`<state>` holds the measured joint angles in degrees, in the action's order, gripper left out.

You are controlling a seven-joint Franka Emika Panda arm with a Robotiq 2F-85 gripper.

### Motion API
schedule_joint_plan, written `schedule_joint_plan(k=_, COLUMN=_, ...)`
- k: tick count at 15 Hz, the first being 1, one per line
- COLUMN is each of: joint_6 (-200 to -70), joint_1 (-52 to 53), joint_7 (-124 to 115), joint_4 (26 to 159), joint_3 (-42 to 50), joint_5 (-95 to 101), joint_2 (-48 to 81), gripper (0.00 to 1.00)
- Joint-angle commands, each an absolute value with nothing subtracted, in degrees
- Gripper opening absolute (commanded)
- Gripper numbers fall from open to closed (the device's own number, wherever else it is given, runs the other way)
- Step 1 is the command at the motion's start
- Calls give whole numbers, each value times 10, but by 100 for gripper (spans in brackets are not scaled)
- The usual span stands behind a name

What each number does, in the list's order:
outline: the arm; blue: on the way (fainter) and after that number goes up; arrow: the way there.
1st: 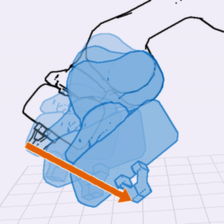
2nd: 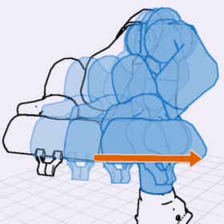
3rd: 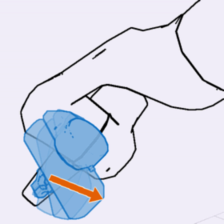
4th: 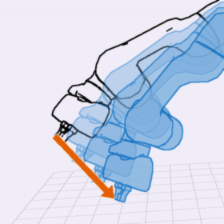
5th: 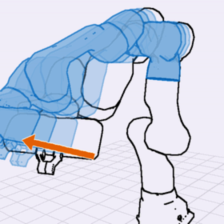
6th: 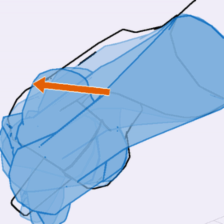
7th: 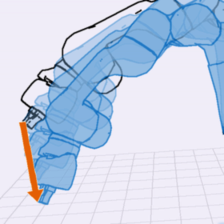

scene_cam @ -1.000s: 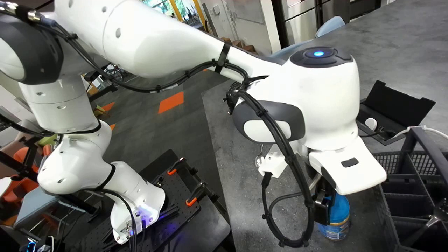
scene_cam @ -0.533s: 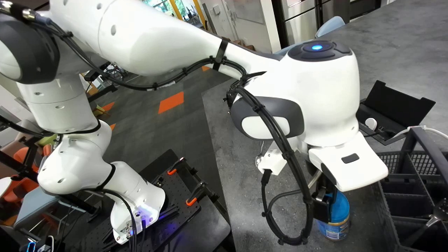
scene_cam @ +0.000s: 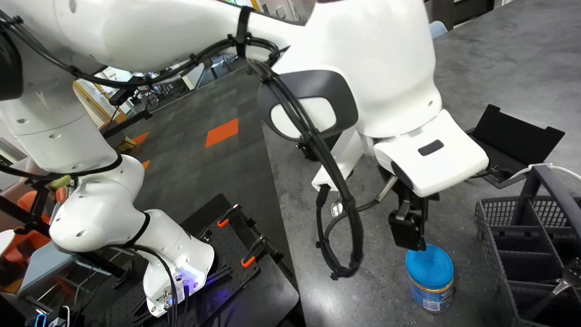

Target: Put the blue lid on the peanut butter bottle

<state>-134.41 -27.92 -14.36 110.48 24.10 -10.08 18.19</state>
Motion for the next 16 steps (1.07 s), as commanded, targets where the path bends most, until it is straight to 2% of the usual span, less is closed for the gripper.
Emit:
schedule_joint_plan(k=1, joint_6=-1337, joint_1=-263, joint_7=-138, joint_4=1159, joint_3=244, joint_5=-90, joint_2=100, gripper=100)
schedule_joint_plan(k=10, joint_6=-1335, joint_1=-250, joint_7=-139, joint_4=1206, joint_3=242, joint_5=-72, joint_2=20, gripper=100)
schedule_joint_plan(k=16, joint_6=-1341, joint_1=-251, joint_7=-138, joint_4=1193, joint_3=243, joint_5=-76, joint_2=37, gripper=100)
